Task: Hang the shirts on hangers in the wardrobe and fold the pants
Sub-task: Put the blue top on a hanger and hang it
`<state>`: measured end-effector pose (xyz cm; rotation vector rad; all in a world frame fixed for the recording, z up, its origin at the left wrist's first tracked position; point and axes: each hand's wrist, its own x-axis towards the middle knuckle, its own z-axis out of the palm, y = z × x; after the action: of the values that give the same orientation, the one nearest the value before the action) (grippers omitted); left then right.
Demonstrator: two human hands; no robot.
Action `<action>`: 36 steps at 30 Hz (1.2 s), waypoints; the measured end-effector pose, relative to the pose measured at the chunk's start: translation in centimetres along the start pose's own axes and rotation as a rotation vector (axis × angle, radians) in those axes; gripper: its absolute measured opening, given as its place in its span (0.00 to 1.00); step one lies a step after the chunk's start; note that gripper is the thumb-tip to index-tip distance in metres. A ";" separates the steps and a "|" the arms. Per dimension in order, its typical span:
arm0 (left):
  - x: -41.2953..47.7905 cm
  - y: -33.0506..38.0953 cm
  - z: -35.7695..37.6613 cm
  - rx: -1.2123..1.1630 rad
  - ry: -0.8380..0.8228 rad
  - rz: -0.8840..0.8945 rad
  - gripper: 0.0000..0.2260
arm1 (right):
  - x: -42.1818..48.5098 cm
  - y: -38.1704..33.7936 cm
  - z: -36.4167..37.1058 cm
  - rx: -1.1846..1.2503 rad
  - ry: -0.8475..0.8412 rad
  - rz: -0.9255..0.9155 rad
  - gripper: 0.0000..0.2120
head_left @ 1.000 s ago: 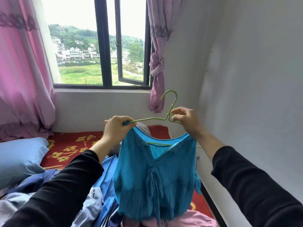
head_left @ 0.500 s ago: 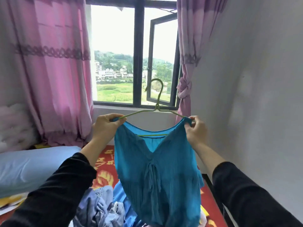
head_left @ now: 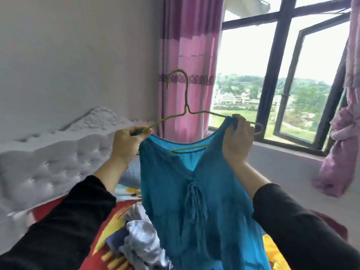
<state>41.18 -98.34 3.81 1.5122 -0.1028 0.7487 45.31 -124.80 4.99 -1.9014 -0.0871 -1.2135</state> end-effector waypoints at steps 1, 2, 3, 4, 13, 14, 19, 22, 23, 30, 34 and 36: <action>-0.7 -0.3 -2.3 0.037 0.027 -0.002 0.03 | -1.3 -0.9 1.5 -0.012 -0.049 0.007 0.16; -1.2 -0.4 -4.6 0.066 0.061 -0.007 0.02 | -2.6 -1.9 2.9 -0.007 -0.106 0.008 0.16; -1.8 -0.4 -7.4 0.089 0.111 -0.009 0.02 | -4.1 -3.4 4.5 0.019 -0.167 -0.001 0.16; -2.3 -0.2 -10.1 0.104 0.163 -0.014 0.02 | -5.4 -5.1 6.0 0.045 -0.219 -0.024 0.16; -4.6 5.1 -34.9 0.242 0.470 0.012 0.02 | -15.4 -23.9 18.7 0.009 -0.361 -0.428 0.11; -4.9 5.7 -37.6 0.268 0.488 0.023 0.03 | -16.8 -26.2 20.1 -0.004 -0.386 -0.518 0.12; -6.2 8.1 -50.8 0.354 0.557 0.010 0.02 | -24.6 -39.0 25.4 0.174 -0.596 -0.739 0.14; -7.0 9.0 -57.9 0.434 0.620 0.016 0.05 | -28.5 -46.6 27.6 0.387 -0.869 -0.624 0.09; -7.2 9.0 -60.1 0.460 0.623 0.007 0.05 | -29.6 -48.9 28.4 0.430 -0.961 -0.589 0.07; -6.9 6.9 -73.0 0.693 0.555 -0.072 0.01 | -36.6 -58.8 35.2 0.530 -1.468 -0.370 0.16; -5.0 4.6 -78.6 0.811 0.496 -0.099 0.02 | -40.6 -61.8 40.2 0.467 -1.509 -0.360 0.20; -3.5 3.7 -81.1 0.860 0.519 -0.127 0.03 | -41.9 -63.4 42.4 0.470 -1.523 -0.377 0.19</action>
<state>5.57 -25.58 -2.91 2.0306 0.7888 1.1329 23.72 -40.53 5.03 -1.9575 -1.4122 0.3131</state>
